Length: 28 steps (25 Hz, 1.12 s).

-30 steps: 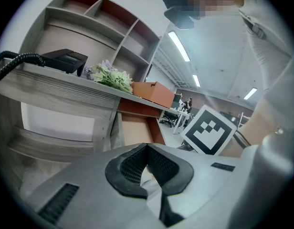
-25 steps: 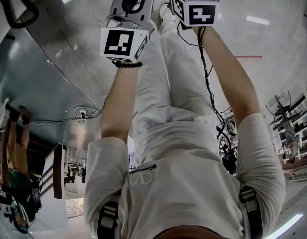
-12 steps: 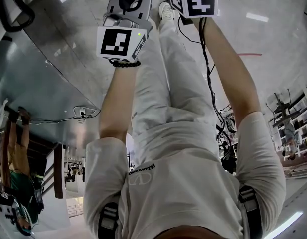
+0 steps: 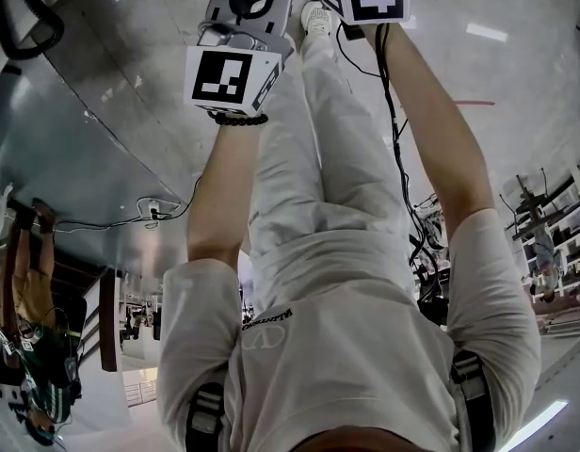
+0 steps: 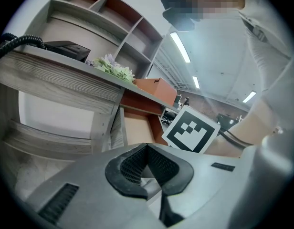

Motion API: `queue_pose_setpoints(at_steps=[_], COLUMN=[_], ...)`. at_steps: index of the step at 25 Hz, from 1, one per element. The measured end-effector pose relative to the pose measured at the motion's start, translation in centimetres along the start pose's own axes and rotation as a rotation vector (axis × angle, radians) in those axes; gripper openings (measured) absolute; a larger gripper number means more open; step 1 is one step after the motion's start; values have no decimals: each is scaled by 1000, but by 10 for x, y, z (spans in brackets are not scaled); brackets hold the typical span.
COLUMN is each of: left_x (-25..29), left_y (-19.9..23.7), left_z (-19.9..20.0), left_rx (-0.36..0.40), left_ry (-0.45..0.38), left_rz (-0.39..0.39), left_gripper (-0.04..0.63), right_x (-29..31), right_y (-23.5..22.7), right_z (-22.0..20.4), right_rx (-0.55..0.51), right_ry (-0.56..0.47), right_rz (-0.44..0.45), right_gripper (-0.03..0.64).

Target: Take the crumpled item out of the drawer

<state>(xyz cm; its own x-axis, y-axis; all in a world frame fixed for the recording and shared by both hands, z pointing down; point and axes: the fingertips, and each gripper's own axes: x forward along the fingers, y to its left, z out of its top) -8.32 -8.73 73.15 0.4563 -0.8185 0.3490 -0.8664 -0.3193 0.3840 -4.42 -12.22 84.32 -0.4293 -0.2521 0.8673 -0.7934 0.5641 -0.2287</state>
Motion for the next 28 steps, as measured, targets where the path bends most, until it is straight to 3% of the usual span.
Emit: queue_pose_setpoints(at_steps=[10, 15, 16, 22, 28], left_x=[1, 4, 4, 9, 2], left_y=[-5, -7, -7, -17, 1], left_z=[-3, -3, -3, -2, 2], left_rx=[-3, -12, -11, -8, -11], left_ry=[2, 4, 3, 2, -3], left_rz=[0, -1, -2, -3, 2], left_gripper=[0, 0, 0, 0, 0], right_x=[0, 1, 2, 4, 4], right_y=[-1, -6, -7, -10, -13], right_z=[-3, -3, -2, -1, 0], right_rx=[-1, -9, -11, -30, -46], right_ry=[-1, 3, 4, 15, 20], right_rz=[-6, -34, -39, -68, -92], right_gripper=[189, 136, 74, 65, 33])
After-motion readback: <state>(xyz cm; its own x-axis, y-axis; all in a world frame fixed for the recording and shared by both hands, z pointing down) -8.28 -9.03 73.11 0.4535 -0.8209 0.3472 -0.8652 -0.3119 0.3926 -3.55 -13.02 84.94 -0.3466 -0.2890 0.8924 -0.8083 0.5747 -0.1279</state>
